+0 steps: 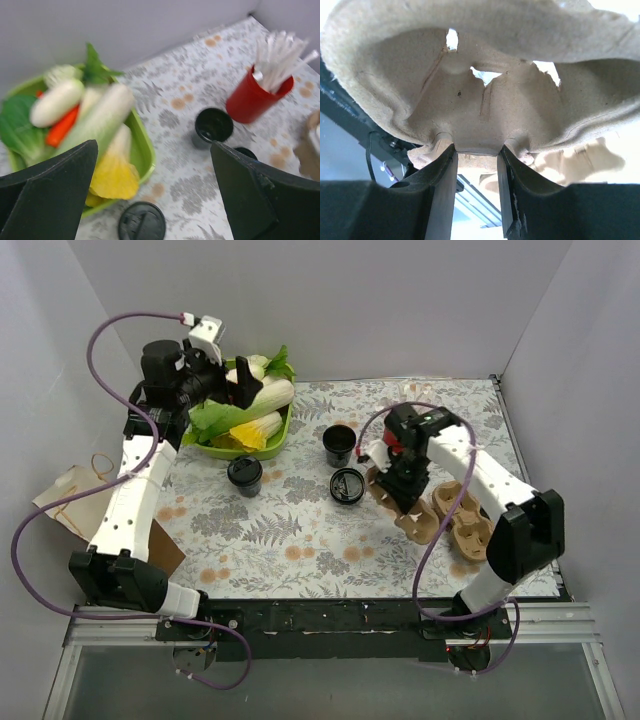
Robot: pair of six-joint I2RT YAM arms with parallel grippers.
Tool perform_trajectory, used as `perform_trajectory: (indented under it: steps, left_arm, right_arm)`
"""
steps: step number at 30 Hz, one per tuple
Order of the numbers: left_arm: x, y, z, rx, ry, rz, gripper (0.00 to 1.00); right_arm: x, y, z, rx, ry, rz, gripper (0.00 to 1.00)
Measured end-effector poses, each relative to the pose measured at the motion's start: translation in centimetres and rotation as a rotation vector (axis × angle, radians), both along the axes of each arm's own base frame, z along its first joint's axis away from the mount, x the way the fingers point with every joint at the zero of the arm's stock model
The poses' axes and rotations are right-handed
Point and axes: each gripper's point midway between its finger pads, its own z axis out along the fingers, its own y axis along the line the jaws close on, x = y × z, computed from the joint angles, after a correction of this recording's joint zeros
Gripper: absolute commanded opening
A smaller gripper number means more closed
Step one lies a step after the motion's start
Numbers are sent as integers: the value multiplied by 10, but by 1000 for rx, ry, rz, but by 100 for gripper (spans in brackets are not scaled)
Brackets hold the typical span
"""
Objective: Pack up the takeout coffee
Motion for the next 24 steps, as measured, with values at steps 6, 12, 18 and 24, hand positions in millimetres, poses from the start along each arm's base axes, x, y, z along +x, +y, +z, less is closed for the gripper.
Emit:
perform_trajectory:
  steps: [6, 12, 18, 24]
  left_arm:
    - [6, 47, 90, 187, -236, 188, 98]
    - [-6, 123, 94, 433, -209, 404, 98]
    - [-27, 175, 50, 680, -19, 469, 98]
    - [-57, 233, 18, 828, 216, 553, 98]
  right_arm:
    - [-24, 34, -50, -55, 172, 187, 1]
    - [-50, 4, -89, -159, 298, 217, 20]
    - [-64, -6, -94, -169, 317, 232, 70]
    - [-46, 12, -84, -103, 247, 218, 91]
